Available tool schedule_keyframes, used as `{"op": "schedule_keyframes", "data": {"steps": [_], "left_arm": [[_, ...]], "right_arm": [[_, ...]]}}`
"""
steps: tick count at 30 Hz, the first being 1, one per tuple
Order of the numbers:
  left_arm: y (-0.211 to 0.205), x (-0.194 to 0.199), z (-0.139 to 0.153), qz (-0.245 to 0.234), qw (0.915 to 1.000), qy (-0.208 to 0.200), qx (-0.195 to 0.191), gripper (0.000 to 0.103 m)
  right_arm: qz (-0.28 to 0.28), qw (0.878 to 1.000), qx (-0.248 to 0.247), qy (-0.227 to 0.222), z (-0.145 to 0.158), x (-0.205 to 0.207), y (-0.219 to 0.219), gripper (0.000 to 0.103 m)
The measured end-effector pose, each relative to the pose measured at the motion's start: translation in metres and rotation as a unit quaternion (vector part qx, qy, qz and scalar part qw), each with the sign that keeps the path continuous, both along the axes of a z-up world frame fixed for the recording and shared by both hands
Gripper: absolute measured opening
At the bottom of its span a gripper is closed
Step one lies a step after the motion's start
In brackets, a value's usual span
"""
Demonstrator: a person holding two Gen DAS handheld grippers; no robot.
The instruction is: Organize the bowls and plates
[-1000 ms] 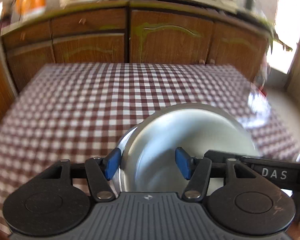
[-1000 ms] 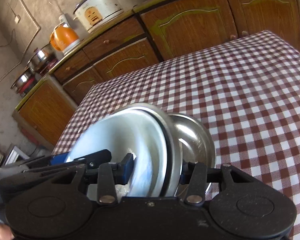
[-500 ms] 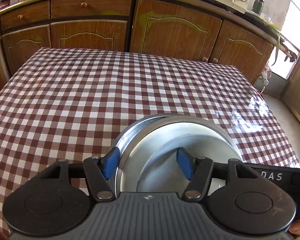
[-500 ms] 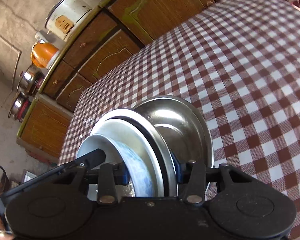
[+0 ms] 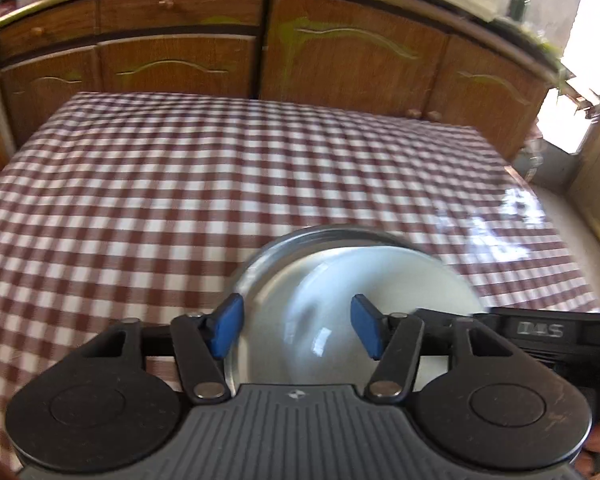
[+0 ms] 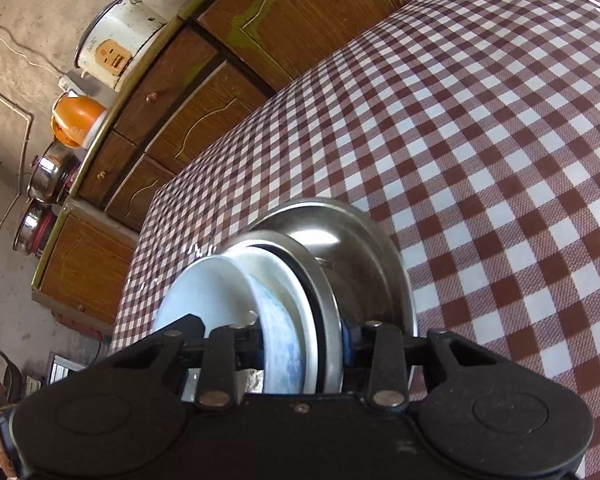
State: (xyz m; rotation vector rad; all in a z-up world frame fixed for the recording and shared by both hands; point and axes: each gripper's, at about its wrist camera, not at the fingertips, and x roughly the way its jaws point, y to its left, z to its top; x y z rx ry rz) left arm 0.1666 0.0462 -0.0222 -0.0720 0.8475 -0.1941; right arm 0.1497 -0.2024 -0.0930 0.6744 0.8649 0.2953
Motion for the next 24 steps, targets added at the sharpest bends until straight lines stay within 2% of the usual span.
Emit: {"op": "schedule_keyframes", "data": {"steps": [5,11,18,24], "left_arm": [[-0.009,0.0,-0.001,-0.006,0.9998,-0.014,0.01,0.065],[-0.008,-0.003,-0.001,-0.008,0.9998,-0.014,0.01,0.065],[-0.002,-0.019,0.006,-0.004,0.9994,-0.021,0.028,0.074],[-0.002,-0.035,0.017,0.003,0.9983,-0.035,0.045,0.084]], "right_arm": [[0.004,1.0,-0.02,-0.008,0.005,0.005,0.005,0.038],[0.023,0.996,-0.081,-0.032,0.017,0.008,0.024,0.039],[0.034,0.983,-0.168,-0.067,0.034,0.0,0.043,0.045],[0.028,0.966,-0.231,-0.109,0.05,-0.021,0.05,0.067]]}}
